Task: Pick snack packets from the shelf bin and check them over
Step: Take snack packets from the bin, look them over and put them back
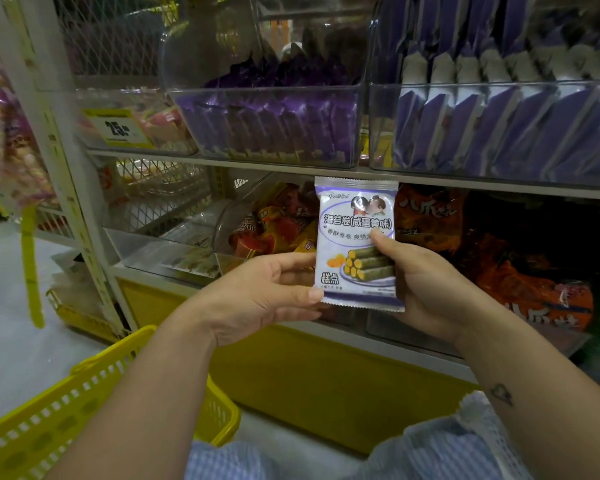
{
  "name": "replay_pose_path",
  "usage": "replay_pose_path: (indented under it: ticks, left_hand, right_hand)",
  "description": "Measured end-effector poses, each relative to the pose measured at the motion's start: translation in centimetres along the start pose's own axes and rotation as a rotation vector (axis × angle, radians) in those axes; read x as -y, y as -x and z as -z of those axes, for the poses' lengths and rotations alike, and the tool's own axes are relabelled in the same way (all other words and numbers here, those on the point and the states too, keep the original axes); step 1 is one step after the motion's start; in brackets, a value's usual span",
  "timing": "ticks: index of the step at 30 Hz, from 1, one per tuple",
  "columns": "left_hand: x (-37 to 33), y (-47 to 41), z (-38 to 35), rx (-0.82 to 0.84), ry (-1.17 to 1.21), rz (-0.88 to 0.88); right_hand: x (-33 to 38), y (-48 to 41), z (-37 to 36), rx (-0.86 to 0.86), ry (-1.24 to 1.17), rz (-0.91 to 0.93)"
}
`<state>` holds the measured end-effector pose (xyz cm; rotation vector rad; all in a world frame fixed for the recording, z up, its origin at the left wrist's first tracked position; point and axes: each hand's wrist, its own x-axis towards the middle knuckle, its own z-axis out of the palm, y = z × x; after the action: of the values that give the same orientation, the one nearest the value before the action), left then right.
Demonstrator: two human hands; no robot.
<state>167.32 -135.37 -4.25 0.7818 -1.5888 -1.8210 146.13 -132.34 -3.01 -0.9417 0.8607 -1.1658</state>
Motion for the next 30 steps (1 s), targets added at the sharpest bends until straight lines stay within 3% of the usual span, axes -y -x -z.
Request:
replay_pose_path:
  ticks: [8, 14, 17, 21, 24, 30]
  left_hand:
    - [-0.4, 0.4, 0.1, -0.023, -0.133, -0.090]
    - [-0.6, 1.0, 0.8, 0.040, -0.217, -0.073]
    - [-0.4, 0.9, 0.7, -0.011, -0.215, -0.114]
    - [-0.4, 0.3, -0.3, -0.213, -0.168, -0.299]
    - [0.0, -0.1, -1.4, -0.221, -0.240, -0.277]
    - [-0.3, -0.1, -1.6, -0.124, 0.101, -0.195]
  right_hand:
    - [0.8, 0.7, -0.1, 0.052, -0.208, -0.077]
    - [0.5, 0.8, -0.2, 0.080, -0.181, -0.129]
    - [0.3, 0.4, -0.1, 0.074, -0.147, -0.104]
    - [-0.4, 0.1, -0.7, 0.056, 0.033, -0.021]
    - [-1.2, 0.1, -1.8, 0.104, 0.171, 0.034]
    - [-1.6, -0.2, -2.5, 0.057, 0.371, 0.148]
